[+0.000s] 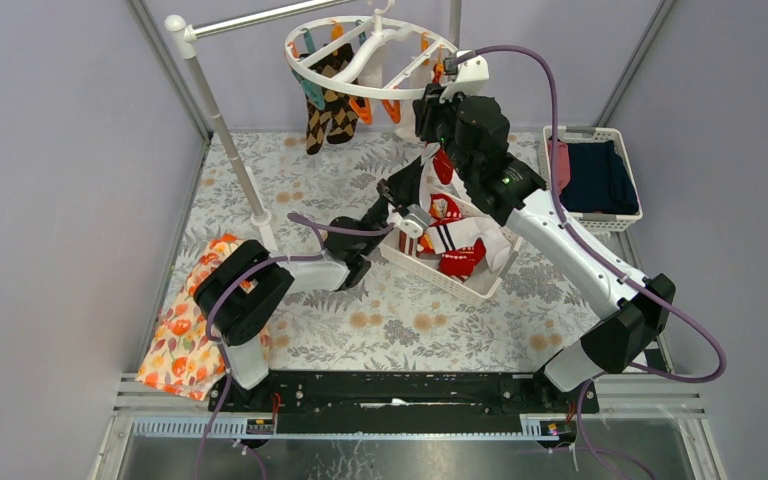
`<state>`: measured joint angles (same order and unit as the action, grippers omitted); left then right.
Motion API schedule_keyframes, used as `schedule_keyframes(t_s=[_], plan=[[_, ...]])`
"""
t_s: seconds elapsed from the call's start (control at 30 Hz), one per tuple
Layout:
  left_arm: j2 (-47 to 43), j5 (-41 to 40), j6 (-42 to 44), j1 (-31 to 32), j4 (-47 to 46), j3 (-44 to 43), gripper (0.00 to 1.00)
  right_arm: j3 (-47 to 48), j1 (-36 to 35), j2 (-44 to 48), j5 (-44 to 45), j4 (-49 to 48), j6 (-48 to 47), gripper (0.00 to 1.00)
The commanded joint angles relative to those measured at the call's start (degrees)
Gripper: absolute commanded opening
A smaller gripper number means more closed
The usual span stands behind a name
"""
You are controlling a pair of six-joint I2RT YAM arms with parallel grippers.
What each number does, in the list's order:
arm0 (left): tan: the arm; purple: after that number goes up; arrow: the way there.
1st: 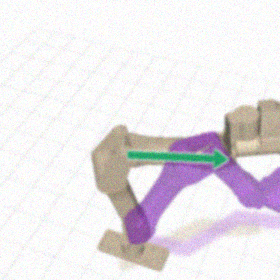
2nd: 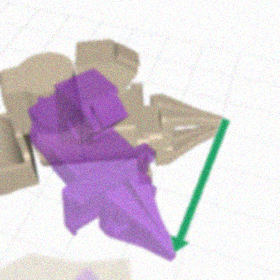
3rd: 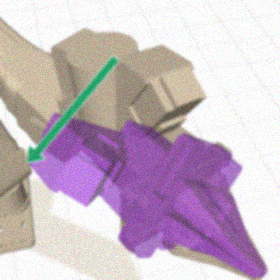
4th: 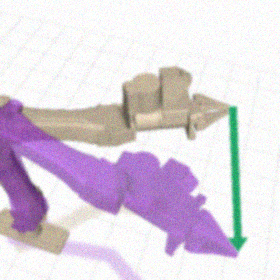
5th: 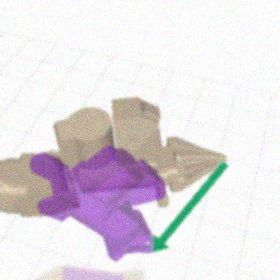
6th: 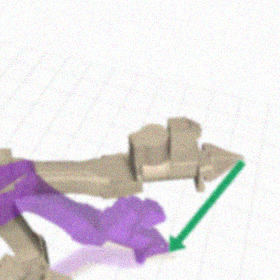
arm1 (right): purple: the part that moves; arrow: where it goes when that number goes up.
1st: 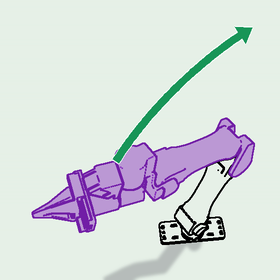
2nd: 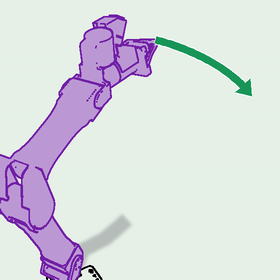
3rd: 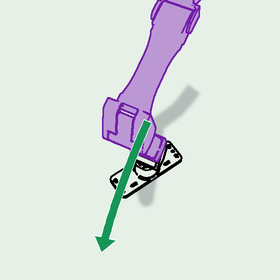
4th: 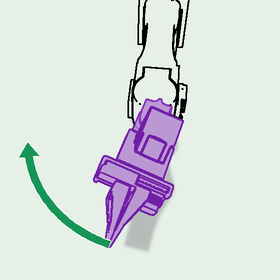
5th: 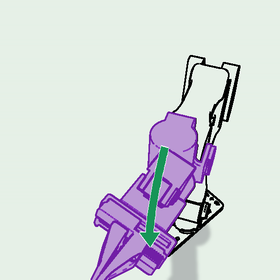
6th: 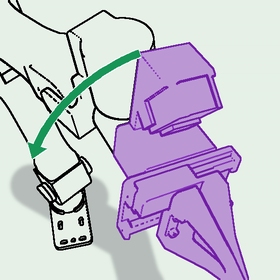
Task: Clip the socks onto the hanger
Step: Clamp the sock onto the hanger.
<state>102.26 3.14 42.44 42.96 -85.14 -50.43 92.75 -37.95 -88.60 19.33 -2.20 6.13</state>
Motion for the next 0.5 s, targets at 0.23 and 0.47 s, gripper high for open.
schedule_keyframes(t_s=[0.23, 0.47], plan=[[-0.37, 3.82, 5.82, -2.71, -6.88, -0.57, 0.00, 2.62, 1.13, 2.90, 0.18, -0.22, 1.78, 0.19], [-0.10, 3.27, 6.77, -2.71, -6.80, -2.59, 0.00, 2.44, 1.19, 2.91, -0.07, -0.05, 2.21, 0.19]])
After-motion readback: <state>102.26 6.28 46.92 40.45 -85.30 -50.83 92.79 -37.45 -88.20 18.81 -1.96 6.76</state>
